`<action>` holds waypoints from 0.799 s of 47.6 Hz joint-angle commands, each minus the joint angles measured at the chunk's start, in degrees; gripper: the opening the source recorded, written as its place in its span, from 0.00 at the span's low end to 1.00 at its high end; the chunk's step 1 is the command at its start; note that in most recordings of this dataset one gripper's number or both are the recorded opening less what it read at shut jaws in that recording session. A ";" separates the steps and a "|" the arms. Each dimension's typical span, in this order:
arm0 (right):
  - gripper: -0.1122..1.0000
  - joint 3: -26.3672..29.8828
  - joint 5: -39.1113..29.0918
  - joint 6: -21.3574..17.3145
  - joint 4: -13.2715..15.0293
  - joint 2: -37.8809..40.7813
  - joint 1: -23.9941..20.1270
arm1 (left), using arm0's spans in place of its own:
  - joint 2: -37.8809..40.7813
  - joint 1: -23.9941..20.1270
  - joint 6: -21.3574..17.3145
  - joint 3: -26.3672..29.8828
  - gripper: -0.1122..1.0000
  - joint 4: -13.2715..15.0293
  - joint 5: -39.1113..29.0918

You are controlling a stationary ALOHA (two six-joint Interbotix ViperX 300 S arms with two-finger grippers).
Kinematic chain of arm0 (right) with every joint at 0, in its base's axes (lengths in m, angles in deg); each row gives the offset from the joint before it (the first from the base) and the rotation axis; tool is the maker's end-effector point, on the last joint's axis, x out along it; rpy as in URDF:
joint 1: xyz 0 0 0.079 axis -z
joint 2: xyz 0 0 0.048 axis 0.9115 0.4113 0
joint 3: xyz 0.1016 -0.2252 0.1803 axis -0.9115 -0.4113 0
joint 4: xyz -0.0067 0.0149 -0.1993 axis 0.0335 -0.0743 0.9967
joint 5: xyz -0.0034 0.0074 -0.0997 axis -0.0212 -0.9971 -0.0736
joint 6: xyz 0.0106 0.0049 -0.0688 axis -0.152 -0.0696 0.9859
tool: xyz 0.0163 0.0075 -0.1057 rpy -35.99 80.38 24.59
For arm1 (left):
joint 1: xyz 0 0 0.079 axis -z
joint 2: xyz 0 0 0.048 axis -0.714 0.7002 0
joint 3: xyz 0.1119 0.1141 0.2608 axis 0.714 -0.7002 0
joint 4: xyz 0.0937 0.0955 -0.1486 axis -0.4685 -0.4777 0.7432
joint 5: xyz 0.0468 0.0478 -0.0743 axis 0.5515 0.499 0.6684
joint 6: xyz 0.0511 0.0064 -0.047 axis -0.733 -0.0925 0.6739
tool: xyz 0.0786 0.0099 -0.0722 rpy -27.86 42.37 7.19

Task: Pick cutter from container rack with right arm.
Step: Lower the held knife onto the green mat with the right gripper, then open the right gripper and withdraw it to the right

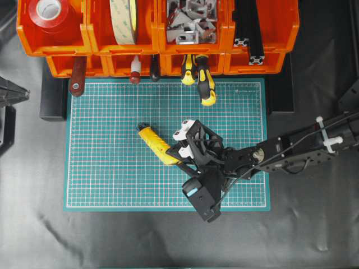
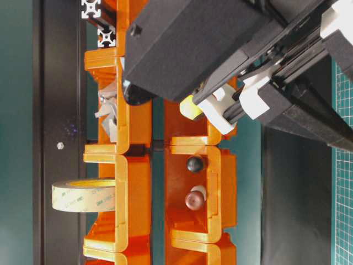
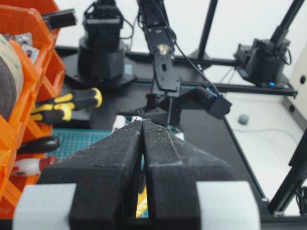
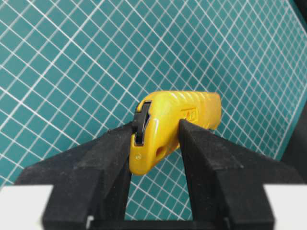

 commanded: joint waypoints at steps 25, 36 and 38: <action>0.81 -2.11 -2.99 -0.88 -15.73 -4.13 -1.14 | 0.53 0.00 1.58 0.79 0.10 -0.18 0.09; 0.81 -6.15 -6.24 -1.14 -20.30 -8.88 -1.14 | 0.44 0.09 1.85 0.79 0.10 -0.18 0.09; 0.81 -6.77 -6.59 -1.49 -20.74 -10.20 -1.14 | 0.53 0.09 1.85 0.79 0.10 -0.18 0.18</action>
